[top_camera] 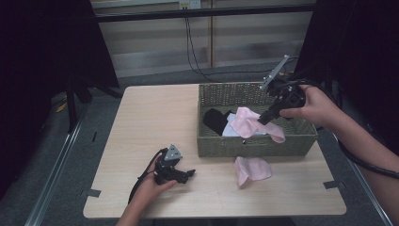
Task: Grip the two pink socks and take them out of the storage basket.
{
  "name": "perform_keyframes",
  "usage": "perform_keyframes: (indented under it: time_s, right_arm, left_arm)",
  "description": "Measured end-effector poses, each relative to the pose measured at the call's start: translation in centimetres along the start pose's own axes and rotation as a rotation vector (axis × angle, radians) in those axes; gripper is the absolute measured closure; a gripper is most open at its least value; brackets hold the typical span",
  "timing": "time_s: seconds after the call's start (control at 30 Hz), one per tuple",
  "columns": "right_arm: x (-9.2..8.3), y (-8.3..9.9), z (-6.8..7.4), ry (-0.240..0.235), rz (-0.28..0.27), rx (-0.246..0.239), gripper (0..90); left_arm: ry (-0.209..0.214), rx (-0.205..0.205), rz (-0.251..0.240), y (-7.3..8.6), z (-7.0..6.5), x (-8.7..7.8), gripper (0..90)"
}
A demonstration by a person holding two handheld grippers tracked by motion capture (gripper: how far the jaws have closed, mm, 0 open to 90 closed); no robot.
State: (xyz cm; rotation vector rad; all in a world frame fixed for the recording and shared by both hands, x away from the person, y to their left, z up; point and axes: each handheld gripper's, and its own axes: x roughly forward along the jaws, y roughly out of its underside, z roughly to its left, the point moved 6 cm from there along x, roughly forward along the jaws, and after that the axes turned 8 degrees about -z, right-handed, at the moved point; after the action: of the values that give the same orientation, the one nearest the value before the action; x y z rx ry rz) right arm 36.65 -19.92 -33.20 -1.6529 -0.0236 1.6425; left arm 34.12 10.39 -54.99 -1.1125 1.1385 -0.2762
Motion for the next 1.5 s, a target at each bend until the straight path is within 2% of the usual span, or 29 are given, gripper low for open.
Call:
perform_keyframes:
  time_s: [0.43,0.7,0.87,0.97,1.23,1.27,1.5]
  right_arm:
    - [0.2,0.7,1.6,-0.031,-0.008,-0.03,87.0]
    - [1.0,1.3,3.2,-0.06,0.008,-0.075,86.7]
    - [1.7,1.6,3.8,-0.067,0.012,-0.085,86.1]
    - [2.3,1.9,4.0,-0.076,0.024,-0.091,86.1]
    - [3.7,2.5,4.5,-0.103,0.032,-0.096,86.2]
    - [3.7,2.5,4.5,-0.103,0.032,-0.096,86.2]
    - [4.6,3.1,4.8,-0.114,0.029,-0.102,86.2]
  left_arm:
    - [-0.003,0.0,-0.003,0.0,0.0,0.0,15.0]
    - [-0.004,0.0,-0.004,0.0,0.0,0.0,15.0]
    - [-0.004,0.0,-0.003,0.0,0.0,0.0,15.0]
    - [0.003,-0.01,-0.005,0.0,-0.1,0.1,15.0]
    - [0.003,-0.01,-0.004,0.0,-0.1,0.0,15.0]
    - [-0.001,0.006,0.003,0.0,0.0,0.0,15.0]
    - [0.005,0.001,0.003,0.0,0.0,0.0,15.0]
